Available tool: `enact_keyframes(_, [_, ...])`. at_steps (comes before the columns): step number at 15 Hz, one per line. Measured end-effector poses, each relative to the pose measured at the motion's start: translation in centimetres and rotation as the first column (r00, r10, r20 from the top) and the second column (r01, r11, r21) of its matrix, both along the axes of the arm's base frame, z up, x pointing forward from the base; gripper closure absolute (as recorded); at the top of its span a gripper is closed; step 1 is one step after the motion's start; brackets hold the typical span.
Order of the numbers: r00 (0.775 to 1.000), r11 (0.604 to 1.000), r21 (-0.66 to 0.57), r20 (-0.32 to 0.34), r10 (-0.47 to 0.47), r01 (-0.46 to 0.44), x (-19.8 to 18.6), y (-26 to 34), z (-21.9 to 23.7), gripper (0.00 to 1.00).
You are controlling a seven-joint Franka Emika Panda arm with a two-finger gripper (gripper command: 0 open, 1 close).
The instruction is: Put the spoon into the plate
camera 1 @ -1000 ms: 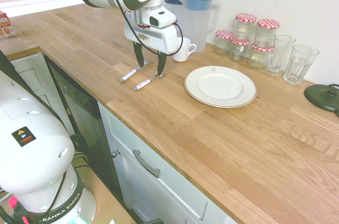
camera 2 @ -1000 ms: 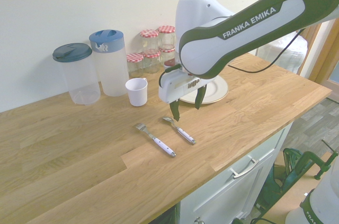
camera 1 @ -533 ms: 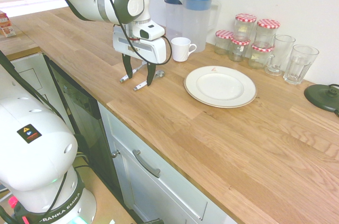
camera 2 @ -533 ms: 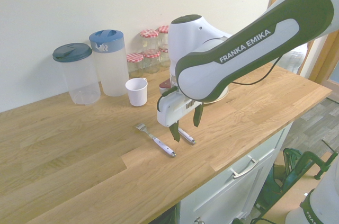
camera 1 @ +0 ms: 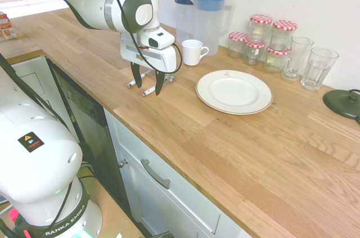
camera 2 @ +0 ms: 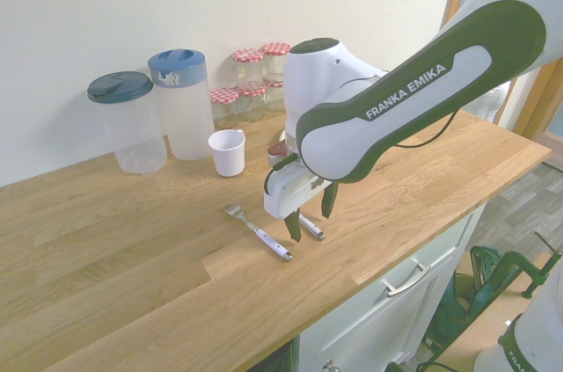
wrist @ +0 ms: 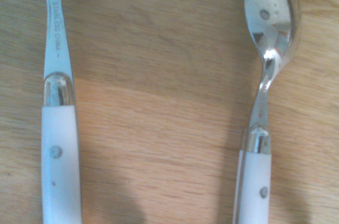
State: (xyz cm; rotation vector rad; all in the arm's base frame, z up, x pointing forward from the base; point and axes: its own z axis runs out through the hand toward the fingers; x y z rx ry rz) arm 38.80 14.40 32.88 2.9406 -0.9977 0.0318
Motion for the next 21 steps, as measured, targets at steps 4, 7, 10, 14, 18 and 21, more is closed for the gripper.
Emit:
enact_keyframes(4, [1.000,1.000,0.006,0.004,-0.001,0.001,0.3,0.1,-0.4,1.00])
enact_keyframes(7, [1.000,1.000,0.006,0.006,-0.001,0.001,0.3,0.1,-0.4,1.00])
enact_keyframes(10, [1.000,1.000,0.006,0.006,-0.001,0.001,0.3,0.1,-0.4,1.00])
enact_keyframes(14, [1.000,1.000,0.006,0.007,-0.001,0.001,0.3,0.1,-0.4,1.00])
enact_keyframes(18, [1.000,1.000,0.007,0.008,-0.006,0.006,0.4,0.1,-0.3,1.00])
enact_keyframes(21, [0.998,0.999,0.023,0.047,-0.048,0.047,1.9,-1.1,2.4,1.00])
